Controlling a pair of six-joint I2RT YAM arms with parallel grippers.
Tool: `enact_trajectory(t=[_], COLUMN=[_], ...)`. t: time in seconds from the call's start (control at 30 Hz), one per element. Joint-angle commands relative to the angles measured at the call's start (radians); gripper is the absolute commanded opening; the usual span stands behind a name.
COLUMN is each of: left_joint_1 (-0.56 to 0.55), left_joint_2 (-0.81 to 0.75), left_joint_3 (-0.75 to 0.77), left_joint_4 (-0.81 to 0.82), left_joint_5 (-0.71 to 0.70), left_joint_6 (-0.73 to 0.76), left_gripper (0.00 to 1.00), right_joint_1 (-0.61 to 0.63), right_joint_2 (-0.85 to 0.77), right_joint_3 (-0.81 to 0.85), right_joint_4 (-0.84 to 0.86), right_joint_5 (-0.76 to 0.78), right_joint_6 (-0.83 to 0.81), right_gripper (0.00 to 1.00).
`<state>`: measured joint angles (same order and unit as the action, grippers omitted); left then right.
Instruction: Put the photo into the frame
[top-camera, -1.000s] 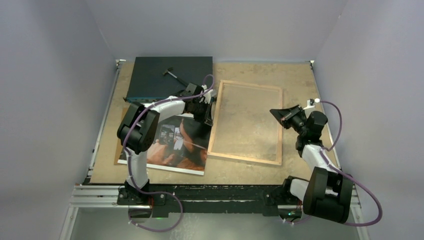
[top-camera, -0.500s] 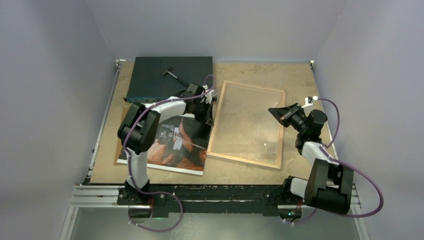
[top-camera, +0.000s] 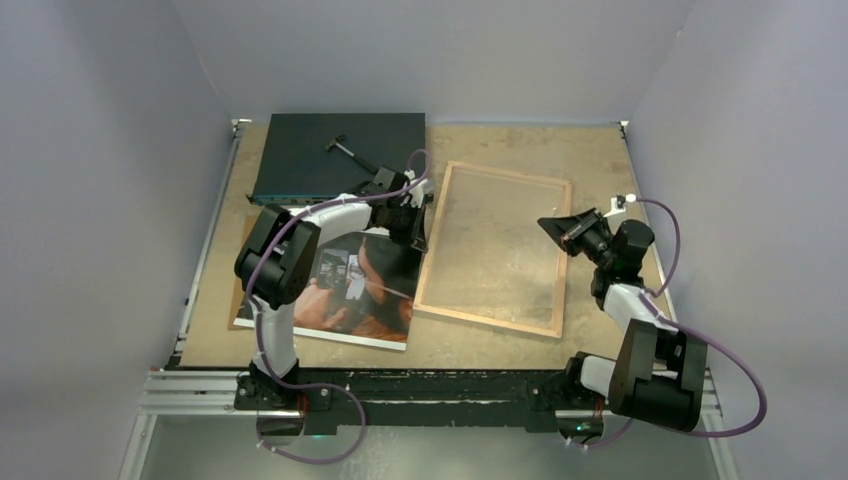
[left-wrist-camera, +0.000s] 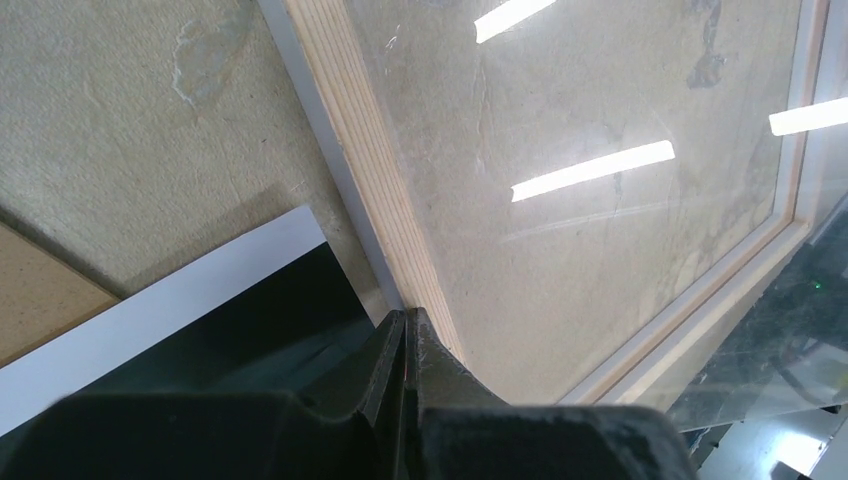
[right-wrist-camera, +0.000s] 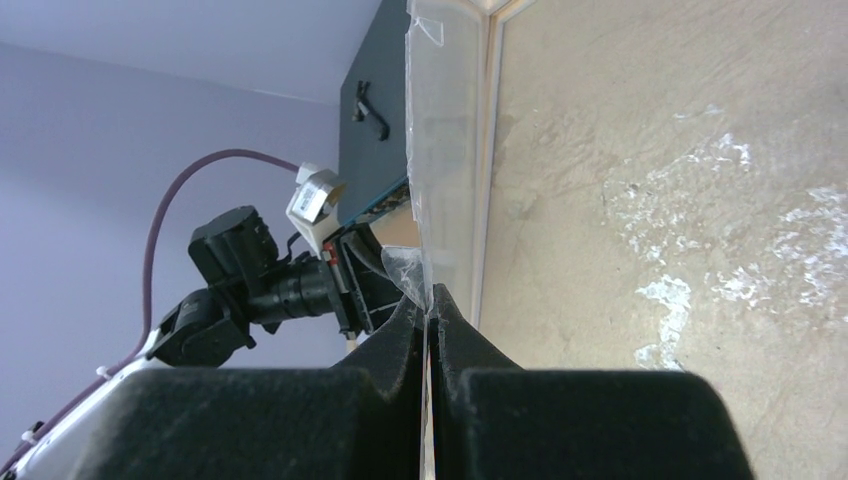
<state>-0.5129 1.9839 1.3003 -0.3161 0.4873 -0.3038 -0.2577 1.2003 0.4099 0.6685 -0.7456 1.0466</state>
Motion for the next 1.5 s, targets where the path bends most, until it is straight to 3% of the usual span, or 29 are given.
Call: enact_trajectory(t=[0.0,0.87,1.27,1.47], left_joint_1=[-0.013,-0.022,-0.025,-0.026], left_joint_2=[-0.007,-0.010,-0.013,-0.012], left_joint_3=[-0.025,-0.041,-0.045,-0.048], left_joint_4=[0.016,0.032,0.038,0.039], left_joint_5=[-0.016,0.002,-0.006,-0.001], left_joint_6=[-0.001,0.003,0.000,-0.001], left_gripper=[0.00,0.00,0.00,0.00], right_joint_1=[0.008,0.007,0.007,0.007], right_joint_2=[-0.029,0.012,-0.042,-0.031], right_joint_3=[-0.001,-0.013,0.000,-0.041], right_joint_4=[-0.073,-0.152,-0.346,-0.277], right_joint_5=[-0.015,0.010,0.123,0.113], right_joint_6=[-0.044,-0.087,-0.194,-0.163], right_gripper=[0.00,0.00,0.00,0.00])
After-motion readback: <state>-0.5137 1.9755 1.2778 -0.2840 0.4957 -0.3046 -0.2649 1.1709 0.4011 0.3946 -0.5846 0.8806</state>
